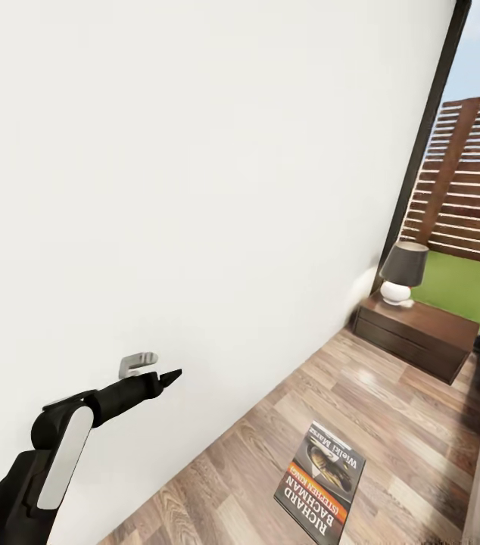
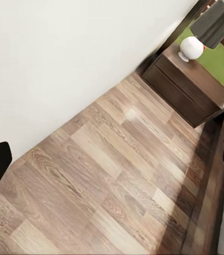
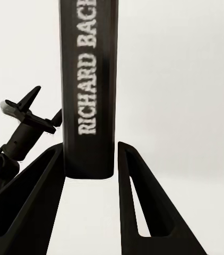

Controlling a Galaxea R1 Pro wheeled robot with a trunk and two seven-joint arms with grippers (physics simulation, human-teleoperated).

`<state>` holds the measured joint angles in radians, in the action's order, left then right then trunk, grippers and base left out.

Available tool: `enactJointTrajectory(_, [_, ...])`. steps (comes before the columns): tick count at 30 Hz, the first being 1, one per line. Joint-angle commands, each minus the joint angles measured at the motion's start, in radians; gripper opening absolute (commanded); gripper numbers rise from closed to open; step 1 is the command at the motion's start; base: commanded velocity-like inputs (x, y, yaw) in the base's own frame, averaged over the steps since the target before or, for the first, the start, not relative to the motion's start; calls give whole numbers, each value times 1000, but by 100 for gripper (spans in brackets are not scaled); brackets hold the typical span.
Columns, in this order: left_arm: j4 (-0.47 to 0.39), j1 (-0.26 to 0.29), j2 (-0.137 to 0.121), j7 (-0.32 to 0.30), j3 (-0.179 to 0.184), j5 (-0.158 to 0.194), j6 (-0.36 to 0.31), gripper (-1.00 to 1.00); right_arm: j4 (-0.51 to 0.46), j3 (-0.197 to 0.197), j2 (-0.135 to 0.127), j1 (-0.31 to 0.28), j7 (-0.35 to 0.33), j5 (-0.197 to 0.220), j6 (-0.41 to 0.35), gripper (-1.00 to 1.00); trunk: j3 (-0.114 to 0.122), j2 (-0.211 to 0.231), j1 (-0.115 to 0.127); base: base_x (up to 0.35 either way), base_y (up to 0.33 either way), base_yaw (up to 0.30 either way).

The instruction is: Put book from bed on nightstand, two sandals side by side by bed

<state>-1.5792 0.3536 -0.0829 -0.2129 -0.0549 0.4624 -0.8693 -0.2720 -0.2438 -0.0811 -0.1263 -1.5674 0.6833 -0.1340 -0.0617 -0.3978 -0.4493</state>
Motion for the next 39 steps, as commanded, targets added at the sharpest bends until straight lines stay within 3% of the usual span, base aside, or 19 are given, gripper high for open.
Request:
enactJointTrajectory(1, [-1,1,0,-7,-2,-4,-5,100,1,2,0,-1,-3,4,-10,-100,-2,-2,-1,20,10,-255])
enactJointTrajectory(28, [-1,1,-1,-8,-2,-4,-7,100,1,3,0,-1,-3,1,-10,-100,12,-2,-1,3,1,-254])
enactJointTrajectory(39, [-1,1,-1,-11,-2,-3,-7,100,1,3,0,-1,-3,1,-9,-100,14,-2,-1,0,2,-85])
